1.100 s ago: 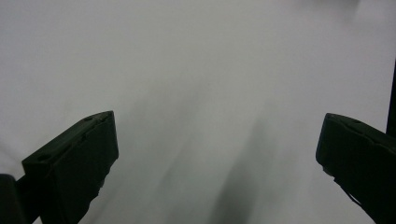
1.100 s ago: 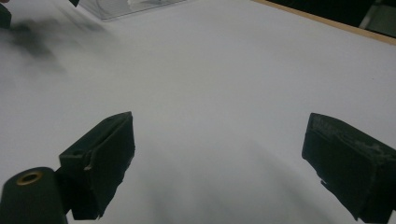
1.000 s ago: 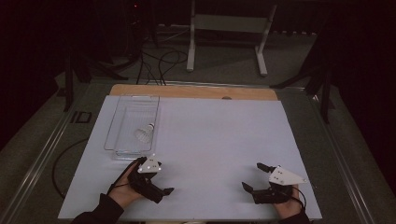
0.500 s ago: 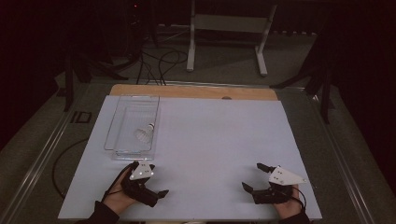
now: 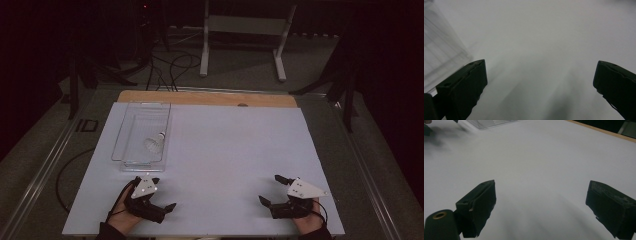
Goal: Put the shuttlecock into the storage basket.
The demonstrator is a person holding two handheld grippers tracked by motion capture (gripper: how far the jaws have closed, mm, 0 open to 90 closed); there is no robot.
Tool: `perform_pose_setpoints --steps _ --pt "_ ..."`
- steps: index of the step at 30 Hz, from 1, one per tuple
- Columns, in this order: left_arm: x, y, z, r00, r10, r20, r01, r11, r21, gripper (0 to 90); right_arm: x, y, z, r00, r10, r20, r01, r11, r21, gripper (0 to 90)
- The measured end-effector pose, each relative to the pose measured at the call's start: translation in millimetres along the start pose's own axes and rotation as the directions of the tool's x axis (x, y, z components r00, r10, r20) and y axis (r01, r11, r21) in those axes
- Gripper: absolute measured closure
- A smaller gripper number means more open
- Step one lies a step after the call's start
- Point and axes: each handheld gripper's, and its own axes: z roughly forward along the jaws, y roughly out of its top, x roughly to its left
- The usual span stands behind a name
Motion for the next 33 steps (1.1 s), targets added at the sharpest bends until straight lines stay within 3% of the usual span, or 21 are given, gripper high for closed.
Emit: perform_pose_setpoints --steps 8,12,17,23,33 --pt "-0.3 -4.8 -2.4 0.9951 0.056 -0.081 -0.062 0.9956 -0.071 0.0 -0.6 -0.3 -0.3 1.0000 -0.001 -0.001 0.001 1.000 -0.002 9.2" --pt "4.1 -7.6 -1.7 0.9958 0.023 -0.089 -0.029 0.9977 -0.061 0.0 -0.2 -0.4 0.6 1.0000 -0.001 -0.006 0.001 1.000 -0.002 9.2" --pt "7.4 -9.2 -3.7 0.9951 0.024 -0.095 -0.031 0.9974 -0.065 0.0 -0.4 -0.8 1.4 1.0000 0.002 -0.008 -0.002 1.000 0.004 9.2" --pt "12.3 -13.4 -8.9 0.9970 -0.001 -0.078 -0.005 0.9976 -0.069 0.0 -0.8 -1.1 0.9 0.9999 0.009 -0.010 -0.009 1.000 0.001 9.2" --pt "15.7 -16.1 -9.5 0.9945 -0.013 -0.104 0.006 0.9973 -0.073 0.0 -0.6 -0.3 1.1 1.0000 -0.002 -0.006 0.002 1.000 0.001 9.2"
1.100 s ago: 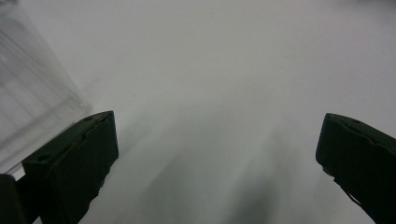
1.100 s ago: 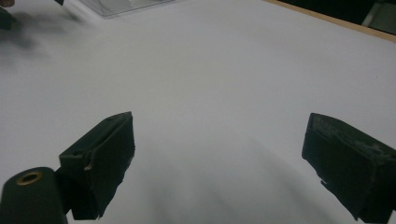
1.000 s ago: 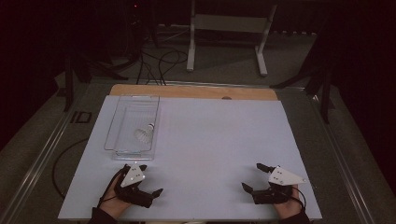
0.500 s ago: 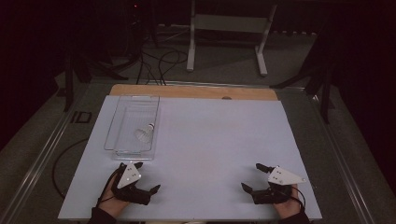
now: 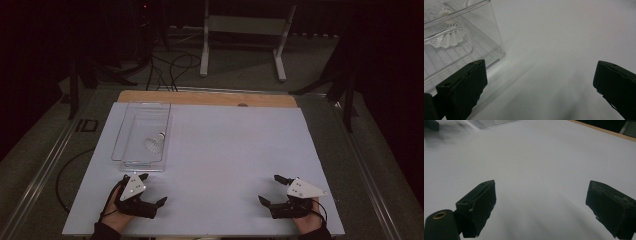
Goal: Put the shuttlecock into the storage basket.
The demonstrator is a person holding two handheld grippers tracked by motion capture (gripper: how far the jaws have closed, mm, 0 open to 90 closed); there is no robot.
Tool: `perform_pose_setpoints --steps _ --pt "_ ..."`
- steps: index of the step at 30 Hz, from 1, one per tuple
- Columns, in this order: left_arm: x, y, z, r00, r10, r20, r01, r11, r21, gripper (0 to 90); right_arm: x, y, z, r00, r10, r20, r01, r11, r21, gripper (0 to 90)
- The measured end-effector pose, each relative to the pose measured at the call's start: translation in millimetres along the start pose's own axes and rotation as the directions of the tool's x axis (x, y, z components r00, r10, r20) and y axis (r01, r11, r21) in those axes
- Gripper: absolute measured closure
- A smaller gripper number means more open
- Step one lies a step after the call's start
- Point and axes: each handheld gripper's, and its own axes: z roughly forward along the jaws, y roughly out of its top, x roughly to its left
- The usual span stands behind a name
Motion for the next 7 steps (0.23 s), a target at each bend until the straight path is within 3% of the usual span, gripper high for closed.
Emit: perform_pose_setpoints --steps 7 --pt "0.0 0.1 -1.4 0.9998 0.001 -0.020 -0.002 0.9999 -0.016 0.0 0.8 0.3 0.8 1.0000 -0.001 -0.001 0.001 1.000 0.001 9.2"
